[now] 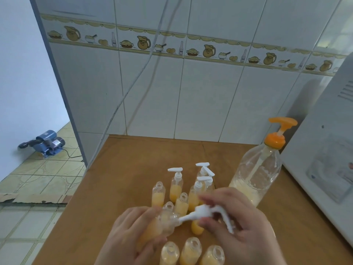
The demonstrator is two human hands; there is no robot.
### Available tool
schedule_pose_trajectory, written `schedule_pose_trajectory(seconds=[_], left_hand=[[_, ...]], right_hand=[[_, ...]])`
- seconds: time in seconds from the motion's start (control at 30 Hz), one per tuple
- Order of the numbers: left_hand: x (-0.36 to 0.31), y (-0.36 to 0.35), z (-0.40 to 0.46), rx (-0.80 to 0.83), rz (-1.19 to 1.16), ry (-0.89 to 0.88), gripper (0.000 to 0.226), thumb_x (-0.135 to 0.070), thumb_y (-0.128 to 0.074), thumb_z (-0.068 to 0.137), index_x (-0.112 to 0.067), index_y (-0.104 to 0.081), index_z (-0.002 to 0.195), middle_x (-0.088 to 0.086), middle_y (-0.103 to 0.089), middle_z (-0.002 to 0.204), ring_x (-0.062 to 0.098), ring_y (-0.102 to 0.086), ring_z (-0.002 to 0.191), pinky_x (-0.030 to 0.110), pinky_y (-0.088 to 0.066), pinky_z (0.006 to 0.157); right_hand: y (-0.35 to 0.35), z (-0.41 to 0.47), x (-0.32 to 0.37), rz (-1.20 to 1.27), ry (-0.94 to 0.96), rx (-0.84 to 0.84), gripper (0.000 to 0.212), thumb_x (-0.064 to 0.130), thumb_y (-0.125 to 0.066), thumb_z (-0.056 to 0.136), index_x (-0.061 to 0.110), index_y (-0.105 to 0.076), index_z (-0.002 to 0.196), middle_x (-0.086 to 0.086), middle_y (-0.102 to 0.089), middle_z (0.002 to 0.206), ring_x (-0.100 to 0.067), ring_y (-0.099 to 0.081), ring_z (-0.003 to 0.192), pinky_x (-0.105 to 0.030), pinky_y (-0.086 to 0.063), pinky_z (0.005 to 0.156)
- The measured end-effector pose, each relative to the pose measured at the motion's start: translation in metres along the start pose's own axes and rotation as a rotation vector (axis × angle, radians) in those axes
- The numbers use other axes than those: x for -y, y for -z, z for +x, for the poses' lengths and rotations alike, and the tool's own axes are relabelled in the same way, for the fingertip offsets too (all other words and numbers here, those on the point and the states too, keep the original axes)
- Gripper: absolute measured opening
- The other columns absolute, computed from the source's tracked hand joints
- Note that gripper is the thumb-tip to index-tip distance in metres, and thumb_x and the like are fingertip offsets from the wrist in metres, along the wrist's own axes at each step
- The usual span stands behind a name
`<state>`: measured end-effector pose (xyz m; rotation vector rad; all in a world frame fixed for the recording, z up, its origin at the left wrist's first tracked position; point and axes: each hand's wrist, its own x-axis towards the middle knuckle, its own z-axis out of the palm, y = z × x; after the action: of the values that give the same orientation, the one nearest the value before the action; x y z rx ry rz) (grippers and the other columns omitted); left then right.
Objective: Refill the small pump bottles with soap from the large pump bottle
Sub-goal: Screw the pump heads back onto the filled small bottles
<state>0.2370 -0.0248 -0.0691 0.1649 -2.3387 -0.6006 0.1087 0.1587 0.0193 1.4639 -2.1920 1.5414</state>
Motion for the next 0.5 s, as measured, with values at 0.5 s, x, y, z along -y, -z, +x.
schedule_pose_trajectory(seconds=[0.5], left_hand=[[-0.037,0.011,0.005,-0.091,-0.414,0.441,0.054,-0.086,-0.057,0.050,-0.068,-0.053,0.102,-0.036,-0.061,0.106,-0.013,-0.057,0.100,0.001,-0.041,0.080]], right_hand=[[-0.050,0.028,0.018,0.829,-0.643,0.048,0.009,0.016,-0.078,0.071,0.017,-0.075,0.080,0.000,-0.070,0.079,-0.014,-0.065,0.078,-0.019,-0.051,0.068]])
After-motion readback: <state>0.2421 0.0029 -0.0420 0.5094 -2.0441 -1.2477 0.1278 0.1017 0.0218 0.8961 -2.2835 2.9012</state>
